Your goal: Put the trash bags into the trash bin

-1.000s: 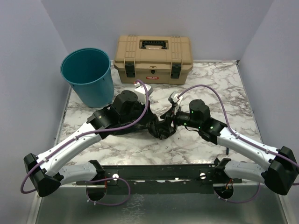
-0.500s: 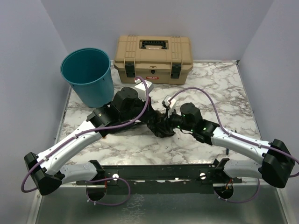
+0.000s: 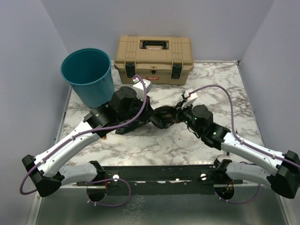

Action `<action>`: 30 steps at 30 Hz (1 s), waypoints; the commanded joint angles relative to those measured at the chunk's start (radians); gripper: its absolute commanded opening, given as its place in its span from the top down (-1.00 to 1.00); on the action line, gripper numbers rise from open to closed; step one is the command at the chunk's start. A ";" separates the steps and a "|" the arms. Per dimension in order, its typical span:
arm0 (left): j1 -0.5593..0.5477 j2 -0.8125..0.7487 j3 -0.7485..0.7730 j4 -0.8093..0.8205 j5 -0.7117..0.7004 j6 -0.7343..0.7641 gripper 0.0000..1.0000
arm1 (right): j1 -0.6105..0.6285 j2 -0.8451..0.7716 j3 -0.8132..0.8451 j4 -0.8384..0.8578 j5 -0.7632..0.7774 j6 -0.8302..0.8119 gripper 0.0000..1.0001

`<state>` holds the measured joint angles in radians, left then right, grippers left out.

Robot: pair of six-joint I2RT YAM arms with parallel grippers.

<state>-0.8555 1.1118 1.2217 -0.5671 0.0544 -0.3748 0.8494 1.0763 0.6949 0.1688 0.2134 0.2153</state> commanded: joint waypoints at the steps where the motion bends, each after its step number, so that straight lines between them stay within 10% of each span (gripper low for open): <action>1: -0.004 -0.010 0.045 -0.060 -0.048 0.039 1.00 | 0.000 -0.102 0.029 -0.087 0.226 0.078 0.99; 6: -0.004 0.011 0.047 -0.077 -0.047 0.053 1.00 | -0.001 -0.179 0.040 -0.123 0.490 0.111 0.99; 13: -0.004 0.009 0.056 -0.085 -0.021 0.067 0.98 | -0.001 -0.173 0.135 -0.247 0.466 0.099 0.99; 20: -0.004 -0.024 -0.008 -0.064 -0.133 0.039 -0.57 | -0.001 -0.240 0.111 -0.267 -0.037 -0.021 0.99; 30: 0.065 0.147 -0.172 0.162 -0.197 -0.108 -0.85 | -0.001 -0.426 -0.067 -0.447 -0.497 0.141 0.99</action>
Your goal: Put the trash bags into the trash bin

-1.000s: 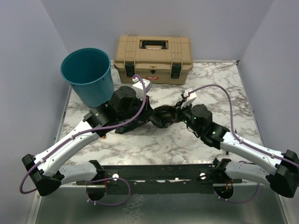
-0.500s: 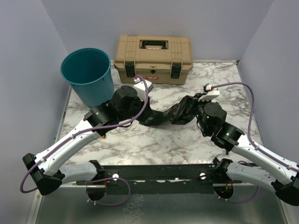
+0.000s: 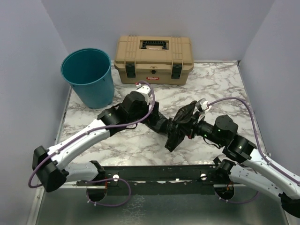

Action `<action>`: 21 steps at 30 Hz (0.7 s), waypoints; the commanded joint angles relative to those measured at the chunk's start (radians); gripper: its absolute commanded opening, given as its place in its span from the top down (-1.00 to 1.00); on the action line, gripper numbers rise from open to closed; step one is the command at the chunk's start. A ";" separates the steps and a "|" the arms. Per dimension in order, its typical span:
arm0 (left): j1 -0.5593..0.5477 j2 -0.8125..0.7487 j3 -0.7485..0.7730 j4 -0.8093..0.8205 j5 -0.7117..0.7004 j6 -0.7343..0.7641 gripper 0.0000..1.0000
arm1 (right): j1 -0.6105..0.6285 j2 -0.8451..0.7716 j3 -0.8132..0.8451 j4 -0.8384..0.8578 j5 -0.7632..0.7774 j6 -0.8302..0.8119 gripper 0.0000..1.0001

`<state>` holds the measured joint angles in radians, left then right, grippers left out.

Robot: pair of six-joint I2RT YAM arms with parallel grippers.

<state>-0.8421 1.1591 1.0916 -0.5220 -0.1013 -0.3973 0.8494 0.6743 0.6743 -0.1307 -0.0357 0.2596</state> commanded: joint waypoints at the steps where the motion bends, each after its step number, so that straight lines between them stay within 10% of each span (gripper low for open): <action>1: 0.080 0.132 -0.049 0.135 -0.041 -0.103 -0.84 | -0.001 -0.023 -0.051 -0.182 -0.256 0.130 0.99; 21: 0.100 0.703 0.209 0.231 -0.051 0.028 -0.67 | -0.001 -0.119 -0.227 -0.194 -0.134 0.320 0.99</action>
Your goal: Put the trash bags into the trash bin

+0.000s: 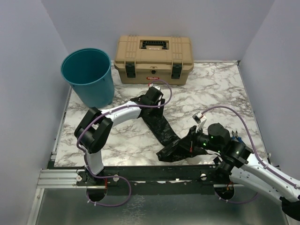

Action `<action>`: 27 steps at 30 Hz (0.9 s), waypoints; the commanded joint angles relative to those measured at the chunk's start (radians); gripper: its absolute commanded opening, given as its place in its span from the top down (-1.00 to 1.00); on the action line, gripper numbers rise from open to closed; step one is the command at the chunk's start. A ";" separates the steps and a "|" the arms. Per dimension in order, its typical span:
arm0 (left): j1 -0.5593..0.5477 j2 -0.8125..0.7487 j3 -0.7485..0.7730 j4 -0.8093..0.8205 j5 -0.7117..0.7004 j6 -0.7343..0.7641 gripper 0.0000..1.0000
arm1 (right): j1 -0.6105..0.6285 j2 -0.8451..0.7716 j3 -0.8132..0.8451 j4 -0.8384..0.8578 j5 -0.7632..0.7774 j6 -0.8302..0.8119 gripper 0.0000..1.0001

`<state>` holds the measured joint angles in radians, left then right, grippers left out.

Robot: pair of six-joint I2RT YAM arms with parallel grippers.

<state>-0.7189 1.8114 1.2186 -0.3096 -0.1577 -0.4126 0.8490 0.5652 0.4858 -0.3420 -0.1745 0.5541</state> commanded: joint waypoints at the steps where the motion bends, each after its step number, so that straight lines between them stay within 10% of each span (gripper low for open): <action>1: -0.026 0.072 0.098 0.014 0.016 0.038 -0.62 | -0.001 -0.011 -0.051 0.032 -0.006 0.032 0.99; 14: -0.050 0.211 0.152 -0.043 -0.114 -0.011 -0.46 | -0.001 -0.063 -0.126 0.084 -0.025 0.064 0.99; 24: -0.068 0.194 0.171 -0.050 -0.119 0.006 0.91 | -0.001 -0.047 -0.166 0.113 -0.036 0.068 0.99; 27: -0.068 0.133 0.200 -0.047 -0.124 0.023 1.00 | -0.001 0.013 -0.184 0.159 -0.108 0.067 0.99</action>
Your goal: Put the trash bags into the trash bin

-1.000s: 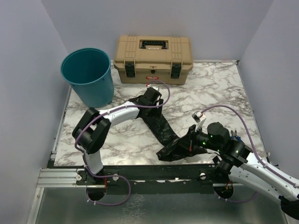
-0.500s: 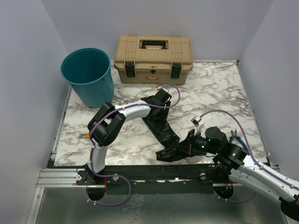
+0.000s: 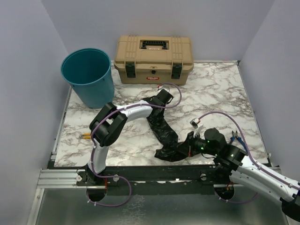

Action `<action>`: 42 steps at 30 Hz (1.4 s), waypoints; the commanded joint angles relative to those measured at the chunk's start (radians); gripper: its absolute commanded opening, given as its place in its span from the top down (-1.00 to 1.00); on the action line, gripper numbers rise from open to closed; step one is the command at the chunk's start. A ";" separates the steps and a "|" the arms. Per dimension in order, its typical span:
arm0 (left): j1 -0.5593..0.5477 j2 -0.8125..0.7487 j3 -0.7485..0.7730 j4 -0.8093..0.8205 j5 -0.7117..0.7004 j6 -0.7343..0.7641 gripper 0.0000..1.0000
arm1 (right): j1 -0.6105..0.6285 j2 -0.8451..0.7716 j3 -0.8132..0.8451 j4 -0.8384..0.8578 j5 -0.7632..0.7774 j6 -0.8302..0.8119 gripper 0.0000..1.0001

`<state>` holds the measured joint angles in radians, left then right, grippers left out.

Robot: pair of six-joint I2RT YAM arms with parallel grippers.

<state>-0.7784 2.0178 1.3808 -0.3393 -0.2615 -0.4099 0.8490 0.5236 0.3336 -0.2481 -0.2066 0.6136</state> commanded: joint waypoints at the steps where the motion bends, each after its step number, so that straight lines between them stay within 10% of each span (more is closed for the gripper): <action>1: -0.007 -0.095 0.052 -0.014 -0.024 0.028 1.00 | -0.001 0.085 -0.034 0.084 -0.110 0.009 0.99; 12: 0.166 -0.299 0.221 0.007 0.072 0.040 1.00 | 0.073 0.286 -0.050 0.165 -0.226 0.006 0.99; 25: 0.191 -0.403 0.077 0.140 0.207 0.024 1.00 | 0.107 0.374 -0.054 0.286 -0.250 0.040 0.99; 29: 0.194 -0.471 -0.031 0.114 0.190 -0.002 -0.06 | 0.107 0.388 -0.045 0.286 -0.182 0.047 0.95; 42: 0.181 -0.935 -0.594 0.105 0.419 -0.163 -0.49 | 0.107 0.464 -0.012 0.321 -0.171 0.031 0.91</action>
<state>-0.5892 1.1419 0.8669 -0.2451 -0.0006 -0.4816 0.9493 0.9531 0.2909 0.0341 -0.3962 0.6559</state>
